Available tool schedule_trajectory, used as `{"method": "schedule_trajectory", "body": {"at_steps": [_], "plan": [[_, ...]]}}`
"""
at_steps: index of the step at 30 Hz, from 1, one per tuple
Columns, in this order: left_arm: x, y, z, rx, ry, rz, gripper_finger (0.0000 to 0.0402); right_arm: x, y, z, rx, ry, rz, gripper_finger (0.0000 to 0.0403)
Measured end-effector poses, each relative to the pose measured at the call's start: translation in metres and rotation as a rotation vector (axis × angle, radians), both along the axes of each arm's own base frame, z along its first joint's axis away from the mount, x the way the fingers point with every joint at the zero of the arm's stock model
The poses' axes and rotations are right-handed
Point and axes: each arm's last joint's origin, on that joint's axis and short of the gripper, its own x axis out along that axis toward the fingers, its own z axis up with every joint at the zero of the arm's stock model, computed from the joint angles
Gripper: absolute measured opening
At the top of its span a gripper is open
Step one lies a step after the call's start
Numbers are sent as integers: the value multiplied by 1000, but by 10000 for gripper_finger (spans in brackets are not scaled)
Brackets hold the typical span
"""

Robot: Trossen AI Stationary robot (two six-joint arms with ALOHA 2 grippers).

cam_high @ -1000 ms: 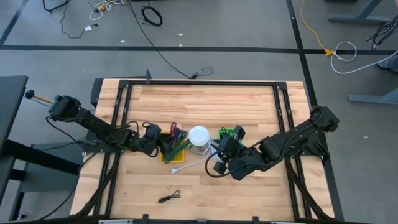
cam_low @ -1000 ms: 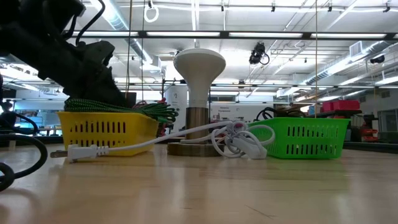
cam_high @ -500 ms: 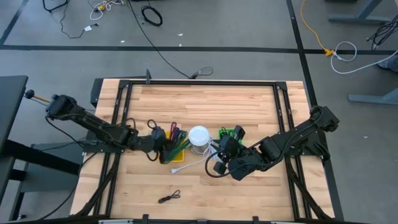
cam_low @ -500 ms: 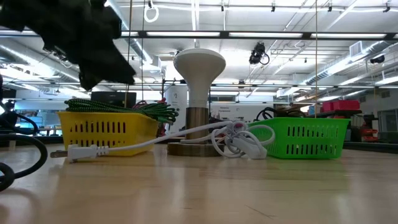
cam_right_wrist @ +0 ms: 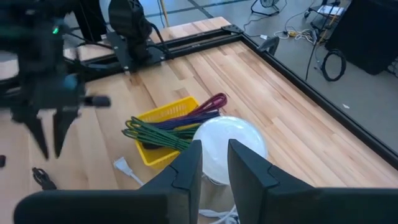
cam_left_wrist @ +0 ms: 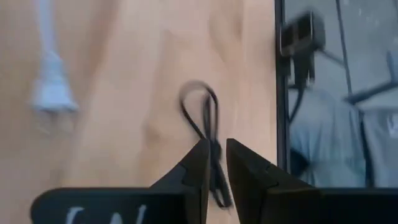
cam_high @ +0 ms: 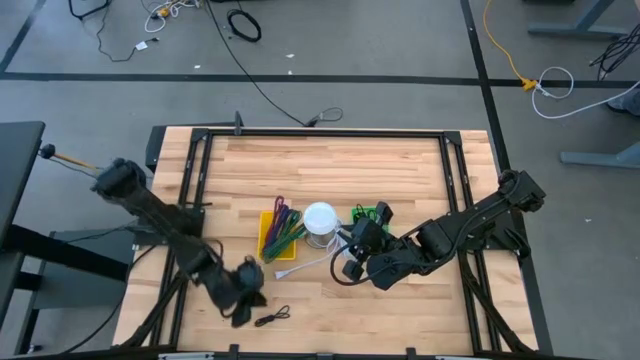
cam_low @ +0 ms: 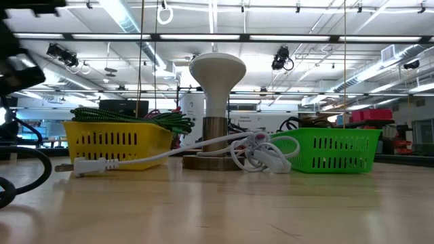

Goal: Pick & Place USB Port
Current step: Put the black charger cable into the green basket

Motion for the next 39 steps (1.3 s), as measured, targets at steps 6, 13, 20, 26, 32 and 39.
{"method": "schedule_trajectory", "body": {"at_steps": [6, 13, 20, 26, 32, 39], "plan": [[9, -39, -15, -17, 93, -92, 56, 0, 0, 0, -7, -1, 7, 78], [27, -55, -21, 90, 178, -118, 55, 1, 0, 1, -4, -5, 8, 78], [31, -53, -38, 178, 303, -74, 75, 1, 1, 1, -6, -5, 9, 78], [33, -53, -41, 193, 293, -94, 106, 1, 1, 1, -5, -6, 9, 78], [33, -53, -42, 201, 292, -91, 73, 1, 1, 1, -3, -8, 9, 78], [34, -52, -41, 235, 254, -65, 7, 1, 1, 1, -1, -9, 8, 78]]}}
